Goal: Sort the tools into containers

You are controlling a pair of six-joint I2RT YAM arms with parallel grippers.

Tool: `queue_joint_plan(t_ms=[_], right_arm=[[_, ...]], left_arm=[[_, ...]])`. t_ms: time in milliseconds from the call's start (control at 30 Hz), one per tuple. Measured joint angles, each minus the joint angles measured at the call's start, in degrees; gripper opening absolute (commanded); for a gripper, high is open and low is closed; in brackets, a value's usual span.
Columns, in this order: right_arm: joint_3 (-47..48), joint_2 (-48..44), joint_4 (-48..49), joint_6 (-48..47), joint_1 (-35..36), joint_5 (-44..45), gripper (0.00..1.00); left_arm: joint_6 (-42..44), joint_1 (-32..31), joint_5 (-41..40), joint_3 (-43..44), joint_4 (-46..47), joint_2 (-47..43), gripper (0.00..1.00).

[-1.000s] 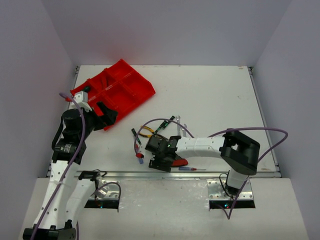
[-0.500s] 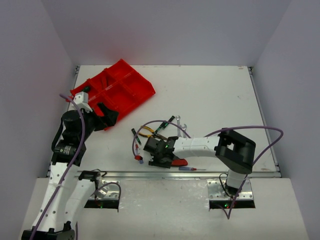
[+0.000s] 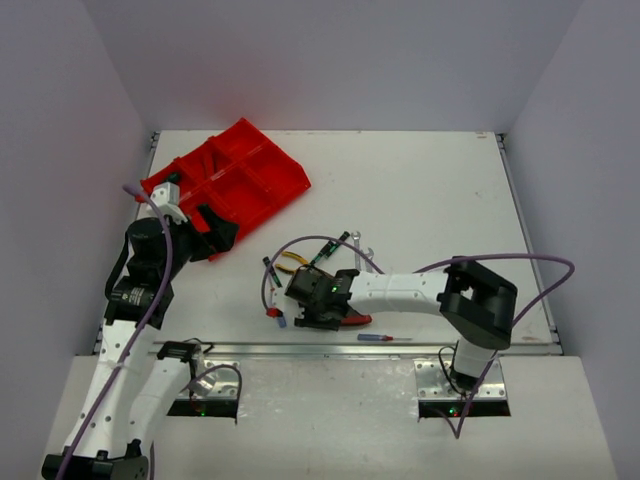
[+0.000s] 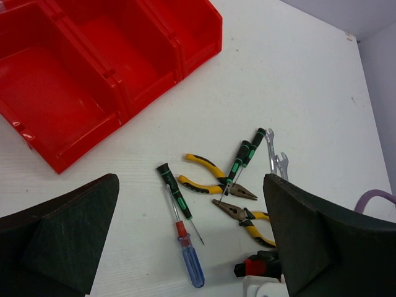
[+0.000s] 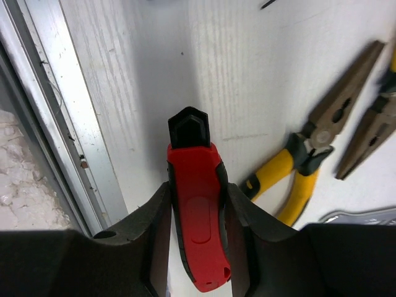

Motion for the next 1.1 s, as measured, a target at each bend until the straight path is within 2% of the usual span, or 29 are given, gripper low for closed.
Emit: queue_joint_plan(t_ms=[300, 467, 600, 700, 800, 933, 1100], right_arm=[[0.3, -15.2, 2.3, 0.8, -0.4, 2.2, 0.08], [-0.1, -23.5, 7.5, 6.9, -3.9, 4.9, 0.03], [0.9, -27.3, 8.6, 18.6, -12.8, 5.6, 0.04], [3.0, -28.7, 7.7, 26.2, -17.6, 5.9, 0.01], [6.0, -29.4, 7.1, 31.6, -18.4, 5.4, 0.00], [8.8, -30.2, 7.2, 36.4, -18.6, 2.6, 0.00], [9.8, -30.9, 6.8, 41.6, -19.2, -0.1, 0.02]], left_arm=[[0.0, 0.0, -0.2, 0.0, 0.0, -0.1, 1.00], [-0.1, 0.0, 1.3, 0.0, 0.3, -0.4, 1.00], [-3.1, -0.1, 10.2, -2.8, 6.9, -1.5, 1.00], [-8.8, -1.5, 19.8, -9.7, 20.3, -1.7, 1.00], [-12.4, -7.4, 23.2, -14.7, 30.6, -1.0, 1.00], [-13.6, -18.0, 23.6, -15.8, 38.8, 2.6, 0.99], [-10.8, -31.0, 13.2, -11.8, 41.8, 9.0, 0.92]])
